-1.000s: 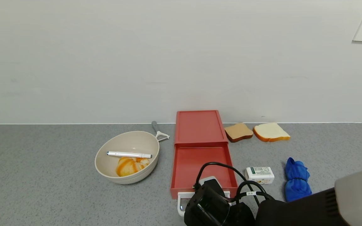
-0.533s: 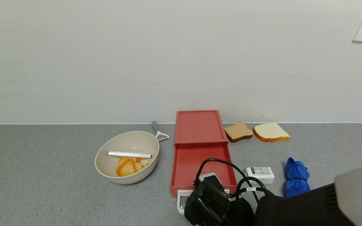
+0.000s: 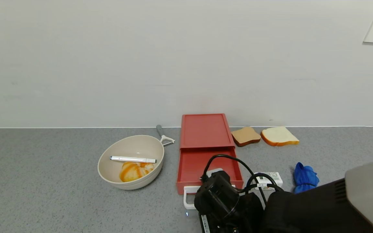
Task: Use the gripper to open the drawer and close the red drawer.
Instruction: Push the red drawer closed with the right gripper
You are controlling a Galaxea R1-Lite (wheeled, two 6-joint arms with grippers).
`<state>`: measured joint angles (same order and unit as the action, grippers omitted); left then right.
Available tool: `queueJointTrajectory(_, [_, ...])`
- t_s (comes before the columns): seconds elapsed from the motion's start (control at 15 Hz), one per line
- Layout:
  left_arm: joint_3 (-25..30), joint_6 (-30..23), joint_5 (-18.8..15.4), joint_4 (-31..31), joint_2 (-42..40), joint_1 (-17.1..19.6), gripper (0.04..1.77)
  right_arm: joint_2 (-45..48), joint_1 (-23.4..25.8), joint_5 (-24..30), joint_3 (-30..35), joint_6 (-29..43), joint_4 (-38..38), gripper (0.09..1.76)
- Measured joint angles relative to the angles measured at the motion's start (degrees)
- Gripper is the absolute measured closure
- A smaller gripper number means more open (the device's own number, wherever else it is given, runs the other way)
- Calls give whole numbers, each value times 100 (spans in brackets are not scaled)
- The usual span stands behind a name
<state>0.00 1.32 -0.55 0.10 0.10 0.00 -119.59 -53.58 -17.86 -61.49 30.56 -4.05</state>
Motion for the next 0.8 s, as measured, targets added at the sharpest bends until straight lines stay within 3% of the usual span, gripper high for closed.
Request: queueJointTrajectory(0.8, [0, 0, 2, 0, 0, 0, 9, -295, 479, 39, -427, -557, -223, 173])
